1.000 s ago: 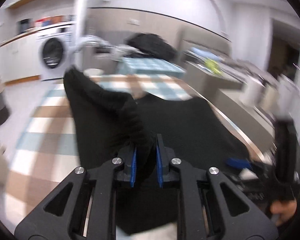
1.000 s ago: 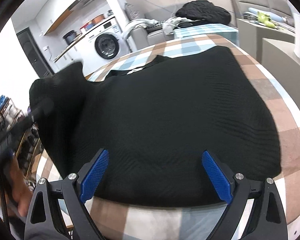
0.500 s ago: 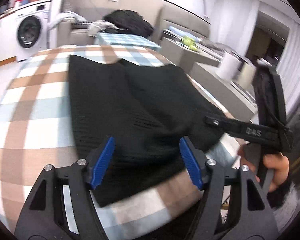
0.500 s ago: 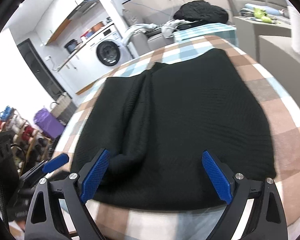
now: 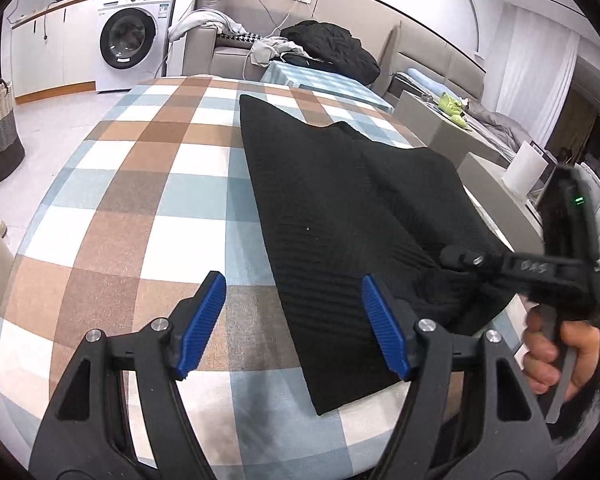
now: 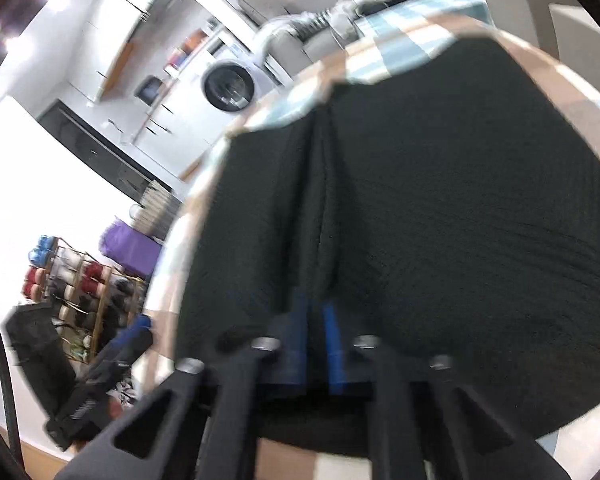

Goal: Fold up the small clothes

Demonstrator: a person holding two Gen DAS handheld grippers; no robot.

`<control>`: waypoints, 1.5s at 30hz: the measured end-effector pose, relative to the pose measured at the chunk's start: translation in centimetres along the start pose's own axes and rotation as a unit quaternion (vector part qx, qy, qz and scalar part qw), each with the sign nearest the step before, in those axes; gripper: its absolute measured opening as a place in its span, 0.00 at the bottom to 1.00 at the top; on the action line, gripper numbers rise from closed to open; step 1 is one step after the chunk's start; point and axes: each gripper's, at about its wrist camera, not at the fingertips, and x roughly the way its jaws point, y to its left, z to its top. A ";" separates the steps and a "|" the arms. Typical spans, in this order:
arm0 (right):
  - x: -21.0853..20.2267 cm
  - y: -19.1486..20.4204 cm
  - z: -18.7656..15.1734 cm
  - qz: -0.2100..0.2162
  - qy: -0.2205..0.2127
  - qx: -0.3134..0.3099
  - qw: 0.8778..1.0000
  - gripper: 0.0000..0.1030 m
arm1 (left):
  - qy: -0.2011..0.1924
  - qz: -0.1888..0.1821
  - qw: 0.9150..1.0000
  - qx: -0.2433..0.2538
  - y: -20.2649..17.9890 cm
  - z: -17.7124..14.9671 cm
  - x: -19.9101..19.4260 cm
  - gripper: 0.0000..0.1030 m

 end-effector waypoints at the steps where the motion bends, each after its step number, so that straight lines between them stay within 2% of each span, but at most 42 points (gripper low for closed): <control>1: -1.3 0.7 -0.1 0.040 -0.023 -0.006 0.999 0.05 | -0.001 0.000 1.000 0.001 0.1 0.0 -0.1 0.66; 3: -3.1 1.3 -0.3 0.086 -0.041 -0.005 0.995 0.05 | -0.003 -0.004 1.000 0.005 -0.4 -0.1 -0.2 0.66; 4: -3.5 1.3 -0.5 0.092 -0.043 0.000 0.995 0.05 | -0.003 -0.004 1.000 0.009 -0.5 -0.1 -0.2 0.66; 7: -3.1 0.0 -1.2 0.037 -0.021 0.011 0.999 0.05 | 0.004 0.002 1.000 0.018 -1.4 -0.5 0.3 0.67; 10: -1.3 -1.7 -1.9 -0.044 0.022 0.016 0.999 0.07 | 0.023 0.011 0.999 0.031 -2.1 -1.0 1.3 0.67; 12: -1.7 -1.7 -1.9 -0.054 0.010 0.011 0.998 0.20 | 0.037 0.015 0.998 0.044 -2.7 -1.5 2.1 0.67; 13: -2.0 -1.5 -1.8 -0.058 0.001 0.006 0.998 0.23 | 0.043 0.017 0.998 0.053 -3.1 -1.7 2.4 0.67; 15: -2.9 -0.6 -1.5 -0.063 -0.035 -0.014 0.997 0.34 | 0.048 0.022 0.996 0.067 -3.7 -2.1 2.7 0.67; 17: -3.3 0.4 -1.0 -0.045 -0.049 -0.029 0.997 0.40 | 0.051 0.026 0.995 0.080 -4.1 -2.3 2.9 0.67; 19: -2.5 1.5 -0.4 -0.026 -0.043 -0.044 0.998 0.41 | 0.053 0.023 0.995 0.080 -4.2 -2.5 2.9 0.67; 23: 2.1 2.5 0.7 -0.006 0.028 -0.056 0.998 0.41 | 0.053 0.016 0.996 0.069 -3.8 -2.4 2.7 0.67; 25: 3.9 2.3 0.9 -0.005 0.054 -0.052 0.997 0.29 | 0.054 0.014 0.996 0.064 -3.6 -2.3 2.7 0.67; 26: 4.3 2.6 1.1 -0.001 0.056 -0.055 0.997 0.10 | 0.054 0.011 0.997 0.061 -3.5 -2.3 2.5 0.67; 27: 4.1 2.8 1.3 0.007 0.047 -0.058 0.997 0.08 | 0.053 0.009 0.997 0.059 -3.5 -2.2 2.4 0.67; 29: 1.7 3.2 2.0 0.055 -0.011 -0.066 0.996 0.08 | 0.045 0.005 0.997 0.055 -3.4 -2.0 1.9 0.67; 30: 0.7 3.1 2.1 0.056 -0.030 -0.069 0.996 0.07 | 0.039 0.009 0.998 0.055 -3.4 -1.9 1.6 0.67; 32: 0.1 2.5 2.5 0.037 -0.039 -0.058 0.997 0.07 | 0.027 0.013 0.998 0.062 -3.7 -1.8 1.3 0.71; 34: 1.2 1.3 2.2 0.006 -0.020 -0.046 0.999 0.08 | 0.035 0.012 0.997 0.073 -3.9 -1.9 1.6 0.72; 36: 2.1 0.3 1.7 -0.006 0.002 -0.027 1.000 0.10 | 0.045 0.012 0.996 0.075 -4.0 -2.2 1.9 0.72; 38: 2.3 -0.2 1.1 0.002 0.018 -0.011 1.000 0.12 | 0.051 0.014 0.996 0.076 -4.0 -2.3 2.0 0.72; 40: 1.8 -0.4 0.5 0.022 0.025 -0.012 0.999 0.20 | 0.052 0.012 0.996 0.078 -4.0 -2.4 2.0 0.72; 42: 0.7 -0.3 -0.4 0.036 0.026 -0.018 0.999 0.40 | 0.053 0.011 0.995 0.079 -4.1 -2.4 1.9 0.72; 45: -0.3 -0.1 -1.6 0.051 0.028 -0.035 0.998 0.40 | 0.055 0.008 0.996 0.075 -3.9 -2.4 2.0 0.72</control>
